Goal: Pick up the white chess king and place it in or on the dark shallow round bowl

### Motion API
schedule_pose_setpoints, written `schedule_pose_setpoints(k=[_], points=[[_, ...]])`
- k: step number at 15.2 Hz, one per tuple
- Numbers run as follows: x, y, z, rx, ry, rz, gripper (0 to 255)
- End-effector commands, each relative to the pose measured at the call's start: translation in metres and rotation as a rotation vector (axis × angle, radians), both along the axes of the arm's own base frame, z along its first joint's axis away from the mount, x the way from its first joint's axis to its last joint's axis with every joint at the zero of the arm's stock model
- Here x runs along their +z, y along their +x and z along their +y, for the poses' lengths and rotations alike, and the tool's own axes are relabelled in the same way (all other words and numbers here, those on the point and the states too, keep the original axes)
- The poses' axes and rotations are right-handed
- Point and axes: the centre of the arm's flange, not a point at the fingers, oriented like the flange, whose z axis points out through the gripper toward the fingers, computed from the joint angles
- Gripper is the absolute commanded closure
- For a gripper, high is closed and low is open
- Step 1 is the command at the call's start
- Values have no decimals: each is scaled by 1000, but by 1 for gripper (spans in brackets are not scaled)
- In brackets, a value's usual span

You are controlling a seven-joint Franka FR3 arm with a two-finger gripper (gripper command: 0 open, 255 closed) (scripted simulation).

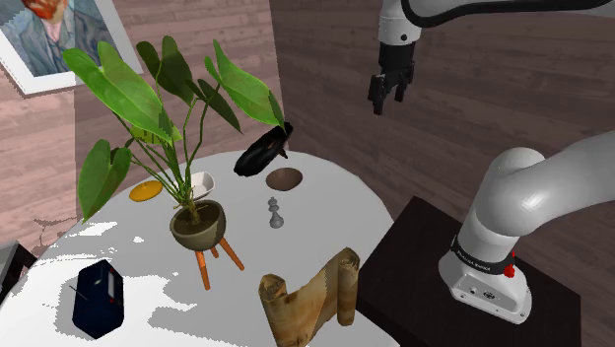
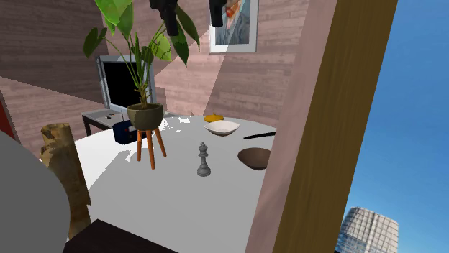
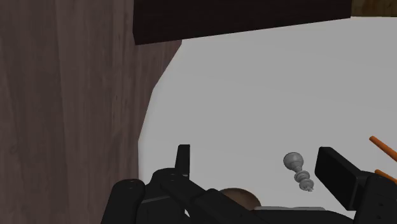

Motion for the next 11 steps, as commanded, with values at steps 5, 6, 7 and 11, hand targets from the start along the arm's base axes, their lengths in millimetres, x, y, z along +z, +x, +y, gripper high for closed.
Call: schedule_pose_setpoints(k=[5,6,7,11], points=[[-38,33,15,0,9,-2,0],[-47,41,19,0,12,-2,0],[-56,49,23,0,14,-3,0],[-94,82,39,-1,23,-5,0]])
